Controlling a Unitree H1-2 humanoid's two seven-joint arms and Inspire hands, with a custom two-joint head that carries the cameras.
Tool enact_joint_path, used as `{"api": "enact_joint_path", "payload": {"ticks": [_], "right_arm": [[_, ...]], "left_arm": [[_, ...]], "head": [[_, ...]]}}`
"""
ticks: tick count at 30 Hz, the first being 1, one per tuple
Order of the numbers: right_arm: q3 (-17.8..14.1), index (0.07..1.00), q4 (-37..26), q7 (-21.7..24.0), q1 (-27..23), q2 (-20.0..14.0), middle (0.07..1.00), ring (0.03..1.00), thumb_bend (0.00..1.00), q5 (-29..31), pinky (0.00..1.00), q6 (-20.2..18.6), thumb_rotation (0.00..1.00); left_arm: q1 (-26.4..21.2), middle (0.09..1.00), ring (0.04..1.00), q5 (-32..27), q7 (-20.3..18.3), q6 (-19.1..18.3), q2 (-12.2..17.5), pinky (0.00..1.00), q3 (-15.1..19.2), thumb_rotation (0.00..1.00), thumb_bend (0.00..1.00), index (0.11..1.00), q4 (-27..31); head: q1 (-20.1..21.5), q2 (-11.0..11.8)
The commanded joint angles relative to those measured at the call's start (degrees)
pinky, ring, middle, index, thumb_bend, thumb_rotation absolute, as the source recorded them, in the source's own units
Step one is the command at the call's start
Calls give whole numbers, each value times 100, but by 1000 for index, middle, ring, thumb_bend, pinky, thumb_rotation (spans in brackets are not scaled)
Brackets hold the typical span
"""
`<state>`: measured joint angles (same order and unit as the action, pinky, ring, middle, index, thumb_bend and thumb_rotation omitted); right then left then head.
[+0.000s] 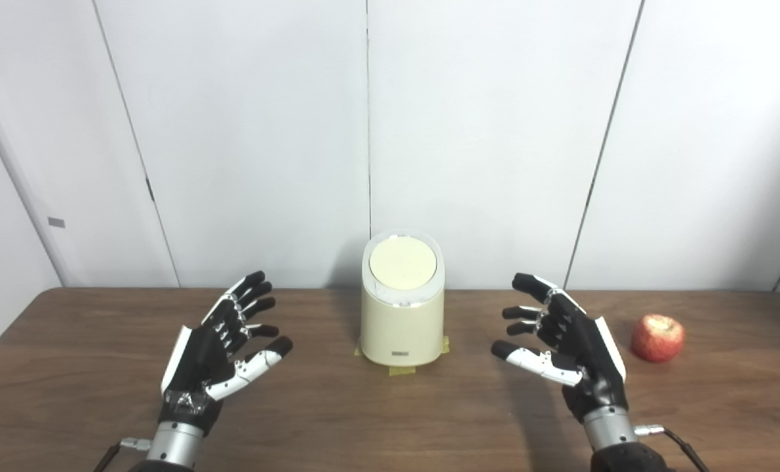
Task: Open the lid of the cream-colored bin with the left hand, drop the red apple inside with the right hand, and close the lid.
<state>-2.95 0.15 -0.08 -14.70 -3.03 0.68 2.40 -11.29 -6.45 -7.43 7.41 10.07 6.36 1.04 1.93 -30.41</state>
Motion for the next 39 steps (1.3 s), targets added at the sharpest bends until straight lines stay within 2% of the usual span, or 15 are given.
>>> {"api": "enact_joint_path", "payload": {"ticks": [1,13,18,27,32,39], "right_arm": [[7,746,-178,17,-218,-48,806,633,820,-8,554,171,189],[14,745,-188,25,-218,-51,798,630,825,1,585,158,191],[39,745,-176,13,-227,-54,798,631,812,-60,557,168,191],[48,743,-41,10,-288,-36,802,629,810,-45,556,208,184],[48,738,20,11,-316,3,803,629,823,-1,545,236,188],[59,742,20,2,-337,30,808,638,838,1,532,211,205]], "left_arm": [[-207,874,831,-12,4,132,75,654,1,206,737,895,105],[-219,876,835,49,19,129,70,646,-9,226,747,896,107],[-245,877,834,58,0,165,62,640,-25,222,735,898,70],[-352,876,825,511,115,89,-37,636,-283,314,757,910,160],[-619,883,829,649,212,-140,-189,714,-372,277,770,908,198],[-1454,916,894,1099,515,-631,-392,812,-493,273,801,924,37]], "head": [[1,-8],[-32,-20],[-89,14],[-98,76],[-112,85],[-121,121]]}}
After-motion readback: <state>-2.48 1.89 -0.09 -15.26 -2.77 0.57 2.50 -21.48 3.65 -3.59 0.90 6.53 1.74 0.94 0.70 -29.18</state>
